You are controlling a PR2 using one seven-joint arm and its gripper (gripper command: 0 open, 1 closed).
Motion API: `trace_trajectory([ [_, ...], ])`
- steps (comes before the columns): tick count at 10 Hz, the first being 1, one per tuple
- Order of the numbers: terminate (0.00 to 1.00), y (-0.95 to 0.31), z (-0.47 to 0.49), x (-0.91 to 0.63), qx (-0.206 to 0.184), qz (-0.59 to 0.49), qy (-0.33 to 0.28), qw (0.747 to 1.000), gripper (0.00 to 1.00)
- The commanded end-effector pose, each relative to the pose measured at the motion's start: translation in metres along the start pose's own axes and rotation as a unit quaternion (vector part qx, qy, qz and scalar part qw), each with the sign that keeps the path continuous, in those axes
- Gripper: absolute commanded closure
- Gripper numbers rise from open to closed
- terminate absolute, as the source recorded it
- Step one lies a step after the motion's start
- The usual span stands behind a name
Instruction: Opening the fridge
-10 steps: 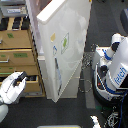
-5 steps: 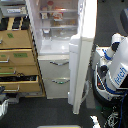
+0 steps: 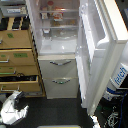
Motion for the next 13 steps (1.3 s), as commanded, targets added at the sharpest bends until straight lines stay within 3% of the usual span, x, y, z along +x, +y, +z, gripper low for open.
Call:
trace_trajectory([
  [1,0.00,0.192,-0.296,0.217,0.037,0.116,0.194,0.973,0.00],
  [4,0.00,0.118,-0.348,0.387,0.049,0.039,0.228,0.972,0.00],
  [7,0.00,0.022,-0.399,0.498,0.034,-0.047,0.278,0.959,0.00],
  [8,0.00,-0.017,-0.413,0.533,0.055,-0.077,0.291,0.952,0.00],
  [10,0.00,-0.196,-0.397,0.662,0.050,-0.150,0.269,0.950,0.00],
  [11,0.00,-0.334,-0.362,0.741,0.013,-0.163,0.249,0.954,0.00],
  [13,0.00,-0.534,-0.287,0.779,-0.002,-0.243,0.215,0.946,0.00],
])
